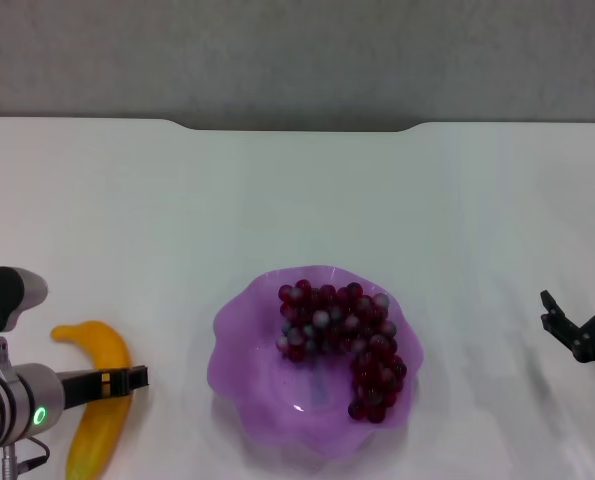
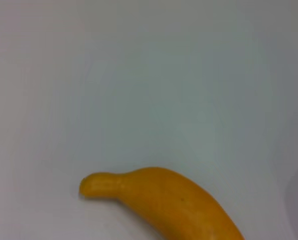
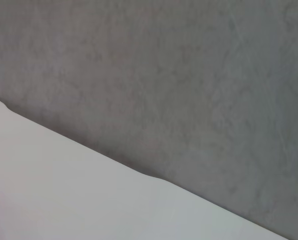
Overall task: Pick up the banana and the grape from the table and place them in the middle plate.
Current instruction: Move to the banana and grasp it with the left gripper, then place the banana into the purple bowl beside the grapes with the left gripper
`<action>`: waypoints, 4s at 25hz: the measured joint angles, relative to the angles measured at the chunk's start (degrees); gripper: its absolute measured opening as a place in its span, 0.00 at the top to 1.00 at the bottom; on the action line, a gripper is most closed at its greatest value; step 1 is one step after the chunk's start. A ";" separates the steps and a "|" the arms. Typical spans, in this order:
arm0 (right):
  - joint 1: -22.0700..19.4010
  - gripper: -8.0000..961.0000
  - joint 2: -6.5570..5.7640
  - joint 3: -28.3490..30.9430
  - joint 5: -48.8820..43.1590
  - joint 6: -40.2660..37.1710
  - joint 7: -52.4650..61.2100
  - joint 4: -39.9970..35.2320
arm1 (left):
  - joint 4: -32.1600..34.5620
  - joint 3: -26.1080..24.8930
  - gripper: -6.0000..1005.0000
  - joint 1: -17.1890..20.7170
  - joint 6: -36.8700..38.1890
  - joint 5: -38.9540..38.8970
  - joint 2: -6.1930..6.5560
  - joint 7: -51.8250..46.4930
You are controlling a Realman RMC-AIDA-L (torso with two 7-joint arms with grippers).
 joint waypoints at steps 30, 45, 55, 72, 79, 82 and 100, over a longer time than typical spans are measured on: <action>0.28 0.08 0.03 0.05 0.30 0.41 0.00 -0.54 | -19.59 3.73 0.50 12.88 7.33 -14.11 0.35 17.88; 1.21 0.08 -0.03 0.00 0.04 0.60 -0.31 -0.55 | -23.70 7.53 0.50 11.46 1.44 -40.99 0.45 28.74; 1.21 0.08 0.03 0.00 -0.03 0.57 -1.56 -0.16 | -3.09 4.93 0.48 3.40 1.26 -72.44 0.25 47.48; 2.02 0.08 0.03 -0.72 -0.02 0.44 -2.35 0.62 | 14.37 10.11 0.43 -2.31 4.19 -106.95 -0.50 81.70; 2.26 0.08 0.03 -0.79 -0.02 0.37 -3.57 0.83 | 16.07 17.29 0.41 -4.79 11.41 -116.81 -0.51 93.64; 2.37 0.08 0.03 -0.79 -0.02 0.42 -3.79 1.18 | 15.50 19.30 0.40 -5.52 14.63 -116.96 -0.66 96.57; 2.14 0.08 0.03 -0.79 -0.02 0.51 -3.79 1.42 | 5.73 22.08 0.35 -0.32 18.83 -119.20 -0.41 109.62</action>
